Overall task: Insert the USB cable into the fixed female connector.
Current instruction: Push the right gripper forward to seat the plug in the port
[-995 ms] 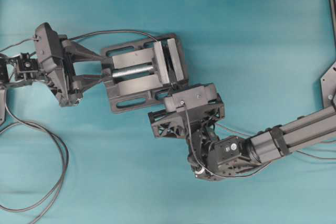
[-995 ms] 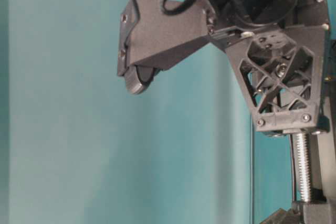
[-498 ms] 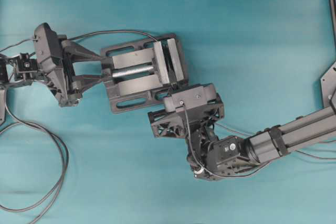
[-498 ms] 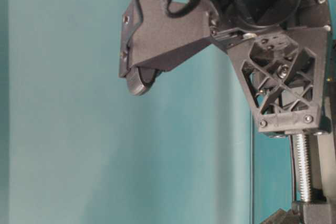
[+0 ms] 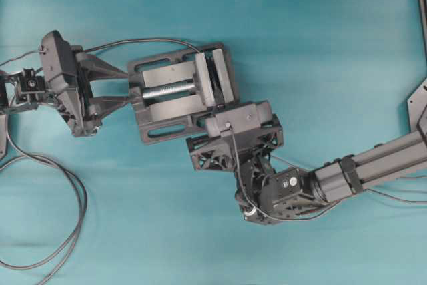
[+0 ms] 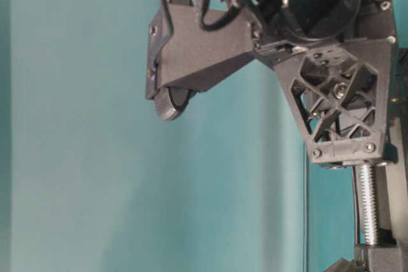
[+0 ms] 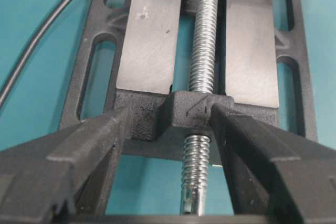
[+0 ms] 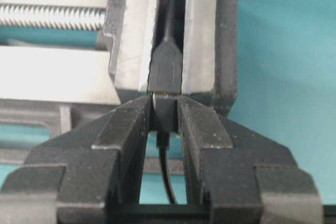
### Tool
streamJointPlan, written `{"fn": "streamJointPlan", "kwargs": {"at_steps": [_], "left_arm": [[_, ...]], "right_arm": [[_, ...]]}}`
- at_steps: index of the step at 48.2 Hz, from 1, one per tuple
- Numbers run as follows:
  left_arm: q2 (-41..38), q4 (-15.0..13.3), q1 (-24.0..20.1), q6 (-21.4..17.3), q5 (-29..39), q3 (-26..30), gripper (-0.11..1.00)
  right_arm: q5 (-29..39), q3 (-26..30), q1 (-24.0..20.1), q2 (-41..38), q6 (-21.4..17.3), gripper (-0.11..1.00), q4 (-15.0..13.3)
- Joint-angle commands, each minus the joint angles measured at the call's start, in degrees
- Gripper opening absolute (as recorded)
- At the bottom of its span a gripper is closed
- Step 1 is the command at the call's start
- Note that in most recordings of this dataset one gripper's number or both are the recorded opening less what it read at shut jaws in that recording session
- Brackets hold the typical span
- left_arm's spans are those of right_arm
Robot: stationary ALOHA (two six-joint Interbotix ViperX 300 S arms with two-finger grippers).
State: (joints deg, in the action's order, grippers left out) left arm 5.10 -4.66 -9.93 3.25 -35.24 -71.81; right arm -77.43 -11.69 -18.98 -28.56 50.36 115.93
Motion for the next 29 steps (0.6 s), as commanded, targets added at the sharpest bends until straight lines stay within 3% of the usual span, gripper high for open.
{"fn": "streamJointPlan", "kwargs": {"at_steps": [1, 29], "left_arm": [[-0.3, -0.1, -0.2, -0.4, 0.4, -1.2, 0.77], [-0.3, -0.1, -0.2, -0.4, 0.4, -1.2, 0.77]], "right_arm": [[-0.6, 0.5, 4.8, 0.9, 0.1, 0.21, -1.4], [-1.0, 0.6, 5.0, 0.9, 0.8, 0.21, -1.4]]}}
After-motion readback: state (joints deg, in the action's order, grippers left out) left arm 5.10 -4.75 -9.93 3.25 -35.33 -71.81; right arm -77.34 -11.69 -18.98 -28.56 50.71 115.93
